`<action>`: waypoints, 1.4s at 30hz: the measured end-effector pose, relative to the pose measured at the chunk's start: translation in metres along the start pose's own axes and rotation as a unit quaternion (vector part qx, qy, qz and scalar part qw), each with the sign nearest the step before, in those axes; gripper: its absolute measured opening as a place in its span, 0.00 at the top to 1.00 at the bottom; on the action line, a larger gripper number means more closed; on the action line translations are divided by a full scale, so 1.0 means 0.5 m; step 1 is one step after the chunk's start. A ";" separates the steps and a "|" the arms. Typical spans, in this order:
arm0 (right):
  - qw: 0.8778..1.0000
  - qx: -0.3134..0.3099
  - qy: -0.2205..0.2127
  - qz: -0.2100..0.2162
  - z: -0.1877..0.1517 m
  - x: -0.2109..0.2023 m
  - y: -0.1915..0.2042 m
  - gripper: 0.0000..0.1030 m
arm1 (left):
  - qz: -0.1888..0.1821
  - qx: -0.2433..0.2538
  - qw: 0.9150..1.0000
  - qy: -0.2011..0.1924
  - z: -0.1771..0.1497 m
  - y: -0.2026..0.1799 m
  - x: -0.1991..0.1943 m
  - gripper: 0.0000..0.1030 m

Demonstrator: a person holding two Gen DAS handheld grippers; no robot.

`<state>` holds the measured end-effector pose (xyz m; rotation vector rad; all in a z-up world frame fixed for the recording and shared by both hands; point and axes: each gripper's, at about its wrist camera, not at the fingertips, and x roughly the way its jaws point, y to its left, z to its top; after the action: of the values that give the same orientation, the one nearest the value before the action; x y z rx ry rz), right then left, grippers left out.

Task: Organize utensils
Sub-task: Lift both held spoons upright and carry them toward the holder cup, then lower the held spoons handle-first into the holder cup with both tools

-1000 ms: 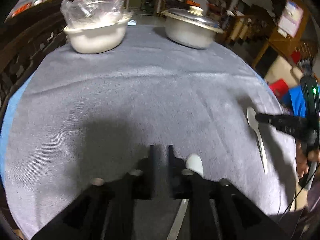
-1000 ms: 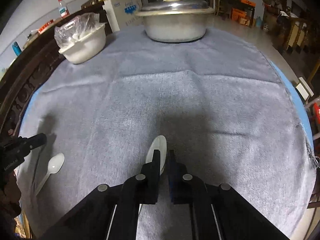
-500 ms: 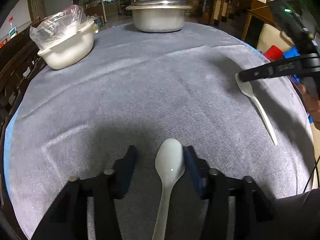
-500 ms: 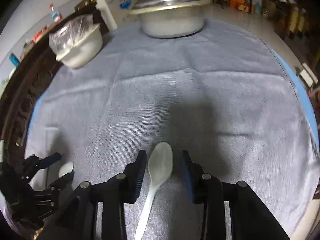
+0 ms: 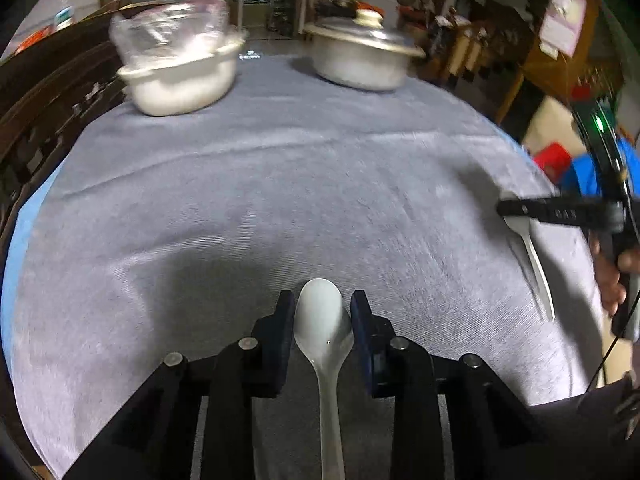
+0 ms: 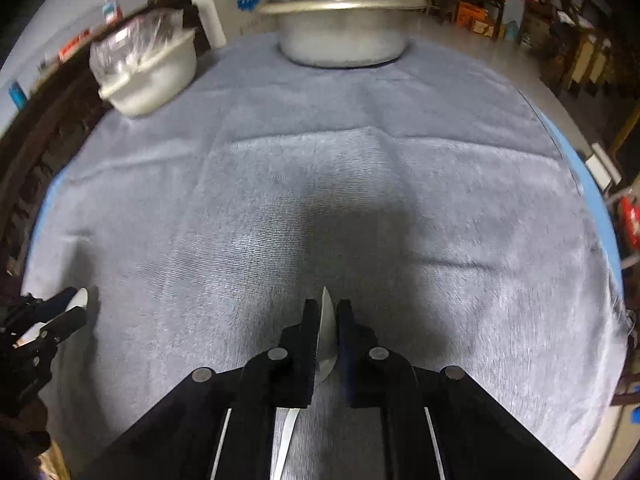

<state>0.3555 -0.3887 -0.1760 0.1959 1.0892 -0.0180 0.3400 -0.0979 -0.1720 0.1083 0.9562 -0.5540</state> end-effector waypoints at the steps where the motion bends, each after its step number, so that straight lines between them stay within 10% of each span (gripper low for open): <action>1: 1.000 0.014 -0.013 0.012 -0.008 -0.017 -0.014 0.90 | 0.000 -0.008 1.000 -0.008 -0.003 0.005 -0.014 0.71; 20: 0.963 0.174 -0.203 0.034 -0.265 -0.293 -0.119 0.90 | 0.036 -0.117 0.979 -0.163 -0.127 -0.002 -0.290 0.71; 42: 0.905 0.070 -0.412 0.072 -0.425 -0.563 0.086 0.90 | -0.010 -0.078 0.938 -0.338 -0.175 -0.150 -0.523 0.71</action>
<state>0.0429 -0.3341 -0.0163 0.3573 0.2222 -0.0428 0.1200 -0.0291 -0.0029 -0.2268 0.3249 -0.4820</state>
